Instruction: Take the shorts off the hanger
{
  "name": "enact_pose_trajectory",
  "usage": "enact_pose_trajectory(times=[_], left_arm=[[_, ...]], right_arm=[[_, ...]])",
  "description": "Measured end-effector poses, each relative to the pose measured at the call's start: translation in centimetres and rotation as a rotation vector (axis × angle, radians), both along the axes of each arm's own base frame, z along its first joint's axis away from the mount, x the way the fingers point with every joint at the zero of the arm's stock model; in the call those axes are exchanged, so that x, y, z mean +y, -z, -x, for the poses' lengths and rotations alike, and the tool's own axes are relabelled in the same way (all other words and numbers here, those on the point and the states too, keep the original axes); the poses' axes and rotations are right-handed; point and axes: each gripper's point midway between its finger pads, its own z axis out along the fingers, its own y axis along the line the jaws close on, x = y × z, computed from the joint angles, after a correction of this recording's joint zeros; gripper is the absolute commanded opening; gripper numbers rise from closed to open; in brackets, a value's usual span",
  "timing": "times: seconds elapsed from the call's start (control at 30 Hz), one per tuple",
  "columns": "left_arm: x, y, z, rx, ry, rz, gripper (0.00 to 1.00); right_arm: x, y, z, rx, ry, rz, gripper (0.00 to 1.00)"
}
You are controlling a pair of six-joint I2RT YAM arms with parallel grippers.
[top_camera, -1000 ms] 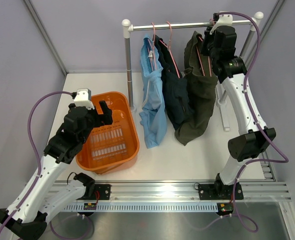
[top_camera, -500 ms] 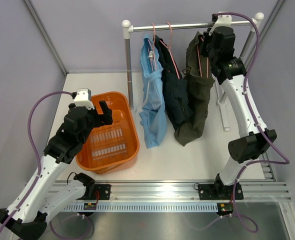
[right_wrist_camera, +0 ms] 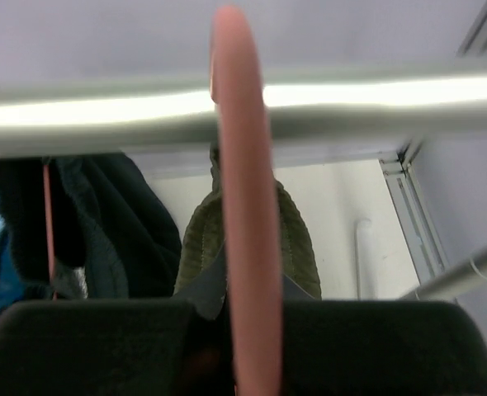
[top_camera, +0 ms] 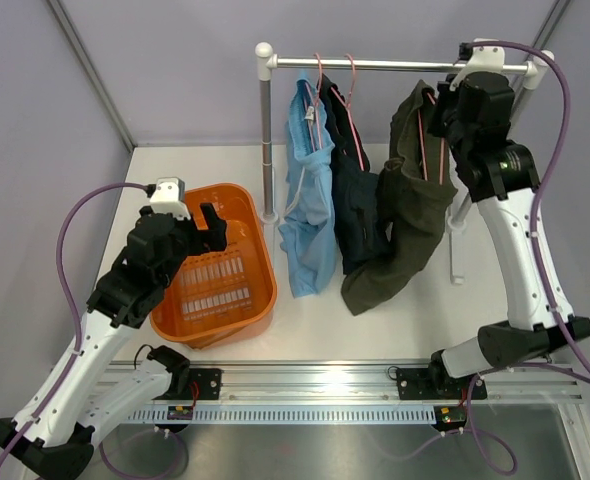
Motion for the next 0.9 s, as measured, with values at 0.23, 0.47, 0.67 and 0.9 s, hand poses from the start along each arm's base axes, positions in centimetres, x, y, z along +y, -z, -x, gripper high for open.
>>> enact_pose_trajectory(times=[0.23,0.47,0.67,0.9], left_arm=[[-1.4,-0.7,-0.1,-0.003,0.070,0.015,0.99],[-3.2,-1.2,-0.7,0.020,0.145,0.035,0.99],[-5.3,-2.4,-0.4,0.020,0.240,0.067,0.99],[-12.8,-7.9,1.2,-0.043,0.428,0.070,0.99]], right_arm=[[-1.4,-0.8,5.9,0.011,-0.002,-0.012,0.00],[-1.1,1.1,6.4,0.076,-0.024,0.006,0.00],[-0.8,3.6,8.5,0.160,-0.060,-0.010,0.00],[-0.3,3.3,15.8,0.151,-0.155,-0.113,0.00]])
